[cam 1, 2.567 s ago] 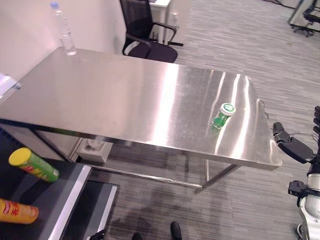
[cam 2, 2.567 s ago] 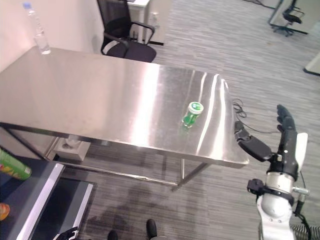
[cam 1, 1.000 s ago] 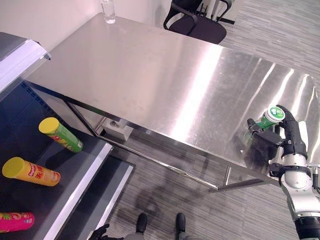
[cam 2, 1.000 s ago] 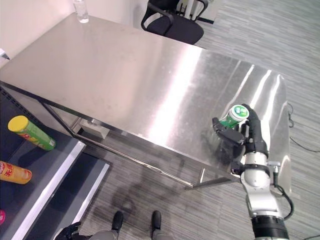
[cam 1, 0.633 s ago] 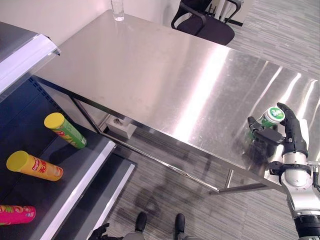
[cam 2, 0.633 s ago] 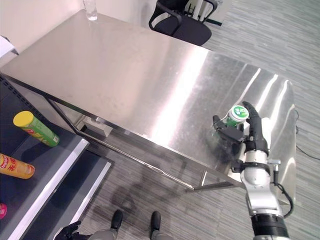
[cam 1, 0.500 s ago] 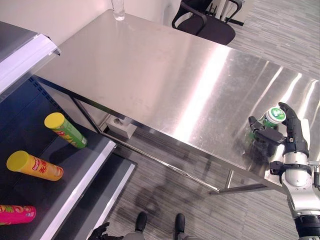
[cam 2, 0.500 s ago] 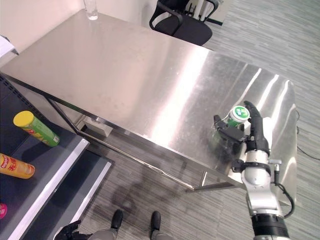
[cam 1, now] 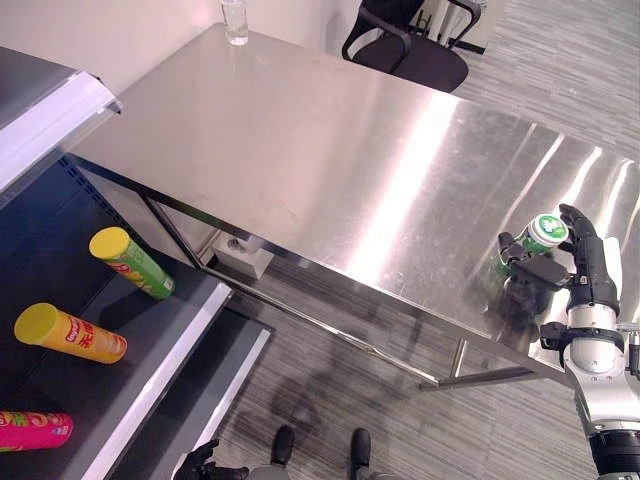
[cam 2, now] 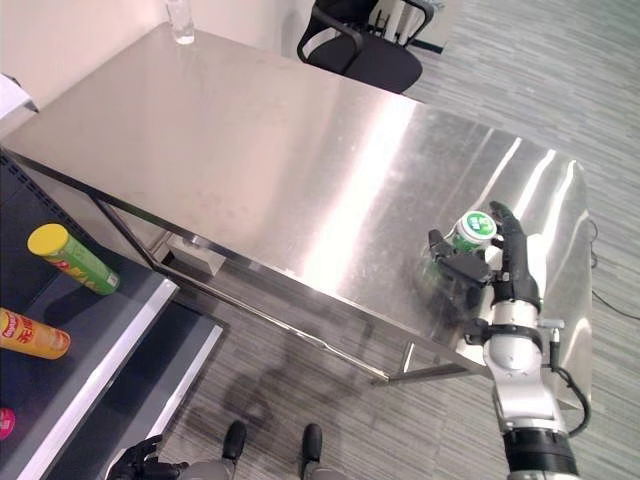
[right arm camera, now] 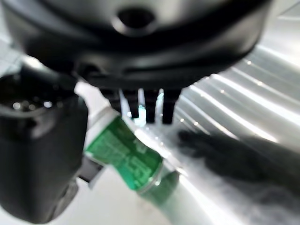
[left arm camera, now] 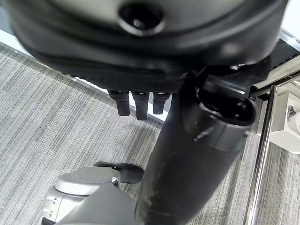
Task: Put the goods on the table back onto the shelves and tidy them up.
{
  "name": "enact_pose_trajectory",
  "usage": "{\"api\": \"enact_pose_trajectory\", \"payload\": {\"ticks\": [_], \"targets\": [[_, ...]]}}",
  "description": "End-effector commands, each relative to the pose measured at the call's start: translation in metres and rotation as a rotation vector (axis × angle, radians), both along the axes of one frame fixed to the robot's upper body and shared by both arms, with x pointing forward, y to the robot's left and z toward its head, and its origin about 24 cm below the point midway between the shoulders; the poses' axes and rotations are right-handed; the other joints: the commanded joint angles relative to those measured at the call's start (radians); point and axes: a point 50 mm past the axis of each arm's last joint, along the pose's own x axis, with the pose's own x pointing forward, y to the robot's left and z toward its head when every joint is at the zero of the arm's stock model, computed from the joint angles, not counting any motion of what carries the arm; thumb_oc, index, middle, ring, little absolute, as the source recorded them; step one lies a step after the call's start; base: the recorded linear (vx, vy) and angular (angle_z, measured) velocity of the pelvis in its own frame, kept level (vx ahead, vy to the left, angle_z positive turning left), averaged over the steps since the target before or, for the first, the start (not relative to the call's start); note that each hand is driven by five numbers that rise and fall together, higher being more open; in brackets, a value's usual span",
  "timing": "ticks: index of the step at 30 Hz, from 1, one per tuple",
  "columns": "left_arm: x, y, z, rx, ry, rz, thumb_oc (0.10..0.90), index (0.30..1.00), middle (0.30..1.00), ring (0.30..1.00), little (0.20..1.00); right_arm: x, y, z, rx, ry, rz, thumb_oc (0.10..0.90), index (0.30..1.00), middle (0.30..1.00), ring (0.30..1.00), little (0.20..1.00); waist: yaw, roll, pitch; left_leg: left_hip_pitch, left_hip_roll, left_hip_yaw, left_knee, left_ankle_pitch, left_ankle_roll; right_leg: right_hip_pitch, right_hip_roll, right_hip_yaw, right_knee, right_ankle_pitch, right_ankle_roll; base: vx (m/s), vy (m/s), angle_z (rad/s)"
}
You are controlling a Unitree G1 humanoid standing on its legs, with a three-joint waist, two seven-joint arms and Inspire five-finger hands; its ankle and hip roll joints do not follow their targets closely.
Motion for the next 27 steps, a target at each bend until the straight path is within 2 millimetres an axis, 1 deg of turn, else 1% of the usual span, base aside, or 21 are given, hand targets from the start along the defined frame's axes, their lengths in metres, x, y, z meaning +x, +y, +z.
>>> {"api": "enact_pose_trajectory", "payload": {"ticks": [1, 12, 18, 20, 22, 23, 24, 25, 26, 27], "targets": [[0.006, 0.016, 0.005, 0.063, 0.009, -0.054, 0.800, 0.900, 0.900, 0.900, 0.900, -0.003, -0.021, 0.076, -0.163, -0.262, -0.055, 0.400, 0.300, 0.300, 0.300, 0.300, 0.013, -0.005, -0.057, 0.006, 0.040, -0.013, 0.002, -0.070, -0.028, 0.031, -0.039, -0.013, 0.014, -0.084, 0.075, 0.00, 0.000, 0.00], [0.004, 0.016, 0.004, 0.061, 0.016, -0.054, 0.800, 0.900, 0.900, 0.900, 0.900, -0.004, -0.021, 0.078, -0.169, -0.267, -0.053, 0.400, 0.300, 0.300, 0.300, 0.300, 0.014, -0.006, -0.058, 0.010, 0.041, -0.013, 0.002, -0.071, -0.030, 0.035, -0.040, -0.016, 0.014, -0.084, 0.075, 0.00, 0.000, 0.00], [0.003, 0.019, 0.005, 0.067, 0.018, -0.040, 0.800, 0.900, 0.900, 0.900, 0.900, -0.006, -0.019, 0.083, -0.182, -0.287, -0.050, 0.400, 0.300, 0.300, 0.300, 0.300, 0.013, -0.007, -0.065, 0.018, 0.043, -0.012, 0.002, -0.076, -0.030, 0.043, -0.040, -0.015, 0.014, -0.087, 0.074, 0.00, 0.000, 0.00], [0.003, 0.020, 0.005, 0.067, 0.016, -0.040, 0.800, 0.900, 0.900, 0.900, 0.900, -0.007, -0.017, 0.088, -0.197, -0.301, -0.036, 0.400, 0.300, 0.300, 0.300, 0.300, 0.013, -0.007, -0.068, 0.023, 0.044, -0.010, 0.002, -0.076, -0.031, 0.050, -0.040, -0.016, 0.014, -0.089, 0.073, 0.00, 0.000, 0.00], [0.003, 0.022, 0.006, 0.068, 0.012, -0.033, 0.800, 0.900, 0.900, 0.900, 0.900, -0.007, -0.009, 0.098, -0.223, -0.338, 0.004, 0.400, 0.300, 0.300, 0.300, 0.300, 0.016, -0.008, -0.075, 0.030, 0.046, -0.013, 0.002, -0.077, -0.034, 0.062, -0.039, -0.020, 0.014, -0.093, 0.071, -0.01, -0.035, 0.01], [0.003, 0.022, 0.006, 0.068, 0.012, -0.032, 0.800, 0.900, 0.900, 0.900, 0.900, -0.007, -0.009, 0.098, -0.223, -0.337, 0.004, 0.400, 0.300, 0.300, 0.300, 0.300, 0.016, -0.007, -0.075, 0.031, 0.046, -0.013, 0.002, -0.077, -0.034, 0.063, -0.039, -0.020, 0.014, -0.093, 0.071, -0.01, -0.040, 0.02], [0.003, 0.022, 0.007, 0.068, 0.009, -0.031, 0.800, 0.900, 0.900, 0.900, 0.900, -0.008, -0.005, 0.104, -0.238, -0.358, 0.024, 0.400, 0.300, 0.300, 0.300, 0.300, 0.019, -0.008, -0.079, 0.033, 0.046, -0.017, 0.002, -0.077, -0.035, 0.068, -0.038, -0.024, 0.014, -0.096, 0.069, -0.01, -0.079, 0.06], [0.003, 0.024, 0.007, 0.065, 0.006, -0.026, 0.800, 0.900, 0.900, 0.900, 0.900, -0.009, 0.001, 0.115, -0.262, -0.401, 0.058, 0.400, 0.300, 0.300, 0.300, 0.300, 0.025, -0.009, -0.086, 0.038, 0.052, -0.027, 0.002, -0.075, -0.040, 0.081, -0.038, -0.038, 0.021, -0.104, 0.064, -0.02, -0.108, 0.09], [0.003, 0.024, 0.007, 0.064, 0.008, -0.028, 0.800, 0.900, 0.900, 0.900, 0.900, -0.010, 0.004, 0.119, -0.265, -0.419, 0.074, 0.400, 0.300, 0.300, 0.300, 0.300, 0.026, -0.009, -0.088, 0.040, 0.054, -0.035, 0.002, -0.074, -0.043, 0.087, -0.037, -0.047, 0.025, -0.109, 0.061, -0.03, -0.133, 0.18], [0.003, 0.025, 0.008, 0.062, 0.006, -0.026, 0.800, 0.900, 0.900, 0.900, 0.900, -0.011, 0.011, 0.128, -0.264, -0.466, 0.114, 0.400, 0.300, 0.300, 0.300, 0.300, 0.034, -0.009, -0.093, 0.042, 0.058, -0.042, 0.002, -0.071, -0.047, 0.092, -0.035, -0.055, 0.034, -0.117, 0.056, -0.06, -0.150, 0.48]]}}
